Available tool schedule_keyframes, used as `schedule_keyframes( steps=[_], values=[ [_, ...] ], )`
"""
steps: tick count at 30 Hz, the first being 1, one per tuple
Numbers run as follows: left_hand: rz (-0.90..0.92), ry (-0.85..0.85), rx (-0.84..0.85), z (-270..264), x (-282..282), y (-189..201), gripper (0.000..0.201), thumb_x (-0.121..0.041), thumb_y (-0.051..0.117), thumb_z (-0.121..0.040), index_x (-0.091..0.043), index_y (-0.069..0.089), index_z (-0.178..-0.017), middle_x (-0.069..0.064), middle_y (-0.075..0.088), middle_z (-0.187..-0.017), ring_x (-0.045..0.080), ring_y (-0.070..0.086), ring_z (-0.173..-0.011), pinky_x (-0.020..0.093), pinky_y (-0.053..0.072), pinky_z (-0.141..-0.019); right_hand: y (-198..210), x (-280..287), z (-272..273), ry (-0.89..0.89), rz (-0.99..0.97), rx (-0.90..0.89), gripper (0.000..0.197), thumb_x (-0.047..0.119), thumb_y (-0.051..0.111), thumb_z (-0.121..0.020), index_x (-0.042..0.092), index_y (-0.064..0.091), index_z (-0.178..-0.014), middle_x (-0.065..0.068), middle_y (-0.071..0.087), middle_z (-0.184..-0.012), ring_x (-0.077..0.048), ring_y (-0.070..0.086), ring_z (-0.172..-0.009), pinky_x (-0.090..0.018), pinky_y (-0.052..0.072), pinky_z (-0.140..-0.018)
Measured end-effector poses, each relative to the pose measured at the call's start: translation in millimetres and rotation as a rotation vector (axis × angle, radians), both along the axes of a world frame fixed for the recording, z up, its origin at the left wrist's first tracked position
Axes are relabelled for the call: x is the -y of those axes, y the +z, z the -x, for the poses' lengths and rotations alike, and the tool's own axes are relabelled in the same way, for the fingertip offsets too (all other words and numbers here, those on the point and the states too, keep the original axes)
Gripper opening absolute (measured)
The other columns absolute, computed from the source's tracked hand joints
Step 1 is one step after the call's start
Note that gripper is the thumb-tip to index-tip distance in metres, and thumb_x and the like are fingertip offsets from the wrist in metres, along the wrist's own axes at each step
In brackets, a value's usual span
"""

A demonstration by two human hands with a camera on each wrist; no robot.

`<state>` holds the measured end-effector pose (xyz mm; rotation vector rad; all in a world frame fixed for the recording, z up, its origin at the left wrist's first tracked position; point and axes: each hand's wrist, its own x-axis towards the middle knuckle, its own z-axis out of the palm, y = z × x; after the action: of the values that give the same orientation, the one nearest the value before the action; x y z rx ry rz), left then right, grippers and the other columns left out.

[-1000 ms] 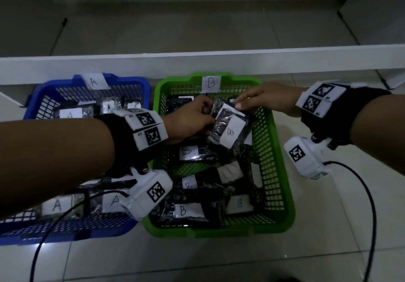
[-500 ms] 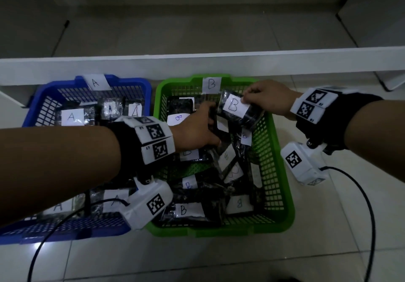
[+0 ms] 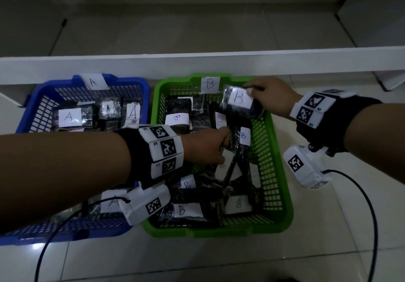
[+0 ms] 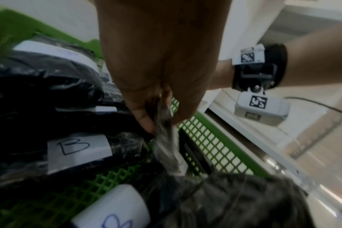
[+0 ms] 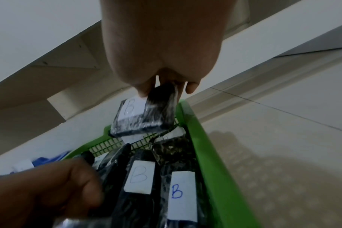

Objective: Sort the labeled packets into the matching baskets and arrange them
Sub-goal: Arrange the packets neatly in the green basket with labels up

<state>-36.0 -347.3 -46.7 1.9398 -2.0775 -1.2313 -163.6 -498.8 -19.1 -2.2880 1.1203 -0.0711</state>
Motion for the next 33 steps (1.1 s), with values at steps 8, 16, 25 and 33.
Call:
schedule_keyframes(
  steps=[8,16,25,33],
  values=[
    [0.091,0.131,0.182,-13,23,18,0.033,-0.024,0.055,-0.091,0.000,0.051,-0.113,0.005,0.049,-0.091,0.021,0.051,-0.088,0.025,0.037,-0.068,0,7,4,-0.081,0.066,0.035,0.035,0.017,0.038,-0.100,0.009,0.055,-0.129,-0.013,0.057,-0.131,-0.029,0.051,-0.119,-0.026,0.039,-0.091],
    [-0.112,0.046,0.168,11,37,13,0.011,-0.020,0.046,-0.096,-0.009,0.047,-0.100,-0.002,0.040,-0.074,0.017,0.044,-0.085,0.023,0.032,-0.052,-3,10,4,-0.075,0.034,0.028,0.034,0.018,0.040,-0.099,0.007,0.057,-0.127,-0.014,0.058,-0.130,-0.029,0.052,-0.117,-0.027,0.038,-0.091],
    [-0.276,0.094,0.062,-23,29,45,0.006,-0.017,0.052,-0.093,-0.014,0.052,-0.098,-0.001,0.055,-0.086,0.009,0.051,-0.068,0.016,0.043,-0.050,-6,1,-5,0.166,0.136,-0.267,0.034,0.031,0.039,-0.099,0.025,0.057,-0.128,-0.007,0.059,-0.128,-0.030,0.039,-0.126,-0.041,0.030,-0.103],
    [-0.110,0.477,-0.213,-70,44,80,0.006,-0.008,0.049,-0.093,-0.006,0.054,-0.093,0.008,0.061,-0.089,0.016,0.055,-0.075,0.021,0.047,-0.065,-22,-18,-17,0.392,0.231,-0.545,0.032,0.034,0.039,-0.099,0.037,0.055,-0.127,0.004,0.057,-0.130,-0.026,0.043,-0.126,-0.043,0.026,-0.104]
  ],
)
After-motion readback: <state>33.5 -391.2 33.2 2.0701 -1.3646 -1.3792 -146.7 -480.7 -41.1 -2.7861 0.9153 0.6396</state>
